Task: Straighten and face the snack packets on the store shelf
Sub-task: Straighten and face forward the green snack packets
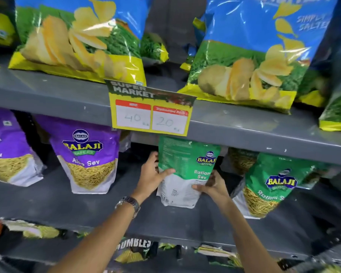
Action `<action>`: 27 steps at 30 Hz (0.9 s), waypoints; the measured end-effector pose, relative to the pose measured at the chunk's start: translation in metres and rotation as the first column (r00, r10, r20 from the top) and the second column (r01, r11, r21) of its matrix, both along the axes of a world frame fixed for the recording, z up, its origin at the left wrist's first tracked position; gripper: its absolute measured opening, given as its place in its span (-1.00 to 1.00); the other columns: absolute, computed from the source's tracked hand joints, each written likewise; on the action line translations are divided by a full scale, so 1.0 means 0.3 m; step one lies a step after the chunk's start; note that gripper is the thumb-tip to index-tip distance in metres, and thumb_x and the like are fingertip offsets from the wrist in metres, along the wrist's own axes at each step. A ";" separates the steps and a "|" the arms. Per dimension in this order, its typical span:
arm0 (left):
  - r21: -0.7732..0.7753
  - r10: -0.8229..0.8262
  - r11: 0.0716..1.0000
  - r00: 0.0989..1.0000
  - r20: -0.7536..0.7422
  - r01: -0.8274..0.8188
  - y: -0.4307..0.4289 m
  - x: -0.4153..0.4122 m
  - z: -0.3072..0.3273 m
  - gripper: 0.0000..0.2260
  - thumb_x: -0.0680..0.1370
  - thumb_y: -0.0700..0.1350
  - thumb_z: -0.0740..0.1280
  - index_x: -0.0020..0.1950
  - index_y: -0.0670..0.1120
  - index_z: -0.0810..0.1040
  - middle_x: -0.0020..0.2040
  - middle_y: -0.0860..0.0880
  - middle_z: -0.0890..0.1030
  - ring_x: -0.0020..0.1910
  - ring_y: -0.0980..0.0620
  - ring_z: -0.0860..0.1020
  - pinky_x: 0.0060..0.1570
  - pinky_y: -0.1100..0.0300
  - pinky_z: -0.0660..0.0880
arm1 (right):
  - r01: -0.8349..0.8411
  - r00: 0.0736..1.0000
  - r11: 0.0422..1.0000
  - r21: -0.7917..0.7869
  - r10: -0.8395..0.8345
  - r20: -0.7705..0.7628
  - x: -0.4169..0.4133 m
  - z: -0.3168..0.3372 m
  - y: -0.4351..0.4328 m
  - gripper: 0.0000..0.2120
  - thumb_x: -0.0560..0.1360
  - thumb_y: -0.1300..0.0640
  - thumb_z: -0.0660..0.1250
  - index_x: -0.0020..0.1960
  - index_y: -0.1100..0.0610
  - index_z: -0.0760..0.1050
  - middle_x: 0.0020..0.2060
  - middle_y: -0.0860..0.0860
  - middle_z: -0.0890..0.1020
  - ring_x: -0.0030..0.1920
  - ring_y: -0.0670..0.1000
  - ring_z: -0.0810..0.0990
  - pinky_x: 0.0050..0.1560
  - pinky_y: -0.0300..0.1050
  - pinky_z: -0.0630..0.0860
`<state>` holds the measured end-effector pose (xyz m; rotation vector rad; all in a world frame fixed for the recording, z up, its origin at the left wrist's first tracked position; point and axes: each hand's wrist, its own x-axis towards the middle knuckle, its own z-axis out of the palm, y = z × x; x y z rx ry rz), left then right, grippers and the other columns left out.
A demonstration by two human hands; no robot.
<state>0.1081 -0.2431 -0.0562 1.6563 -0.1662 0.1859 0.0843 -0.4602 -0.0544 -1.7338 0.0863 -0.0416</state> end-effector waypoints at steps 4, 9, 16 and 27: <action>-0.061 0.108 0.992 0.994 0.027 -0.106 -0.022 -0.063 -0.014 -0.27 0.21 0.06 0.50 0.30 -0.07 0.32 0.27 -0.03 0.47 0.20 0.07 0.51 0.15 0.18 0.47 | -0.006 0.995 0.980 0.199 -0.014 0.100 0.014 0.106 0.002 -0.33 0.15 0.28 0.53 0.21 0.20 0.37 0.01 0.08 0.65 -0.03 -0.07 0.66 -0.08 -0.28 0.57; -0.068 0.220 0.974 0.975 0.041 -0.217 -0.149 -0.264 -0.101 -0.47 0.27 0.03 0.50 0.15 0.20 0.34 0.10 0.07 0.50 -0.03 0.21 0.54 -0.08 0.38 0.48 | -0.056 0.983 0.962 0.267 0.007 0.182 0.029 0.221 0.032 -0.56 0.18 0.32 0.53 0.03 0.14 0.52 -0.09 0.09 0.69 -0.08 0.07 0.68 -0.06 -0.06 0.59; -0.049 0.084 0.995 0.996 -0.014 -0.084 -0.275 -0.315 -0.133 -0.16 0.22 -0.17 0.56 0.38 0.07 0.18 0.30 0.04 0.37 0.31 0.07 0.36 0.29 0.18 0.37 | 0.080 0.944 0.972 0.220 -0.145 0.296 -0.076 0.221 0.071 -0.58 0.25 0.43 0.48 0.02 0.17 0.47 -0.10 0.01 0.67 -0.15 -0.11 0.68 -0.17 -0.27 0.59; 0.056 0.044 0.998 0.998 -0.049 -0.041 -0.239 -0.149 -0.091 -0.21 0.08 0.13 0.57 0.24 -0.04 0.40 0.18 -0.04 0.37 0.16 0.04 0.45 0.16 0.32 0.36 | -0.138 0.974 0.973 0.182 0.100 0.203 -0.227 0.202 0.060 -0.76 0.31 0.28 0.44 -0.05 0.25 0.50 0.05 0.08 0.65 -0.03 -0.07 0.64 -0.07 -0.24 0.58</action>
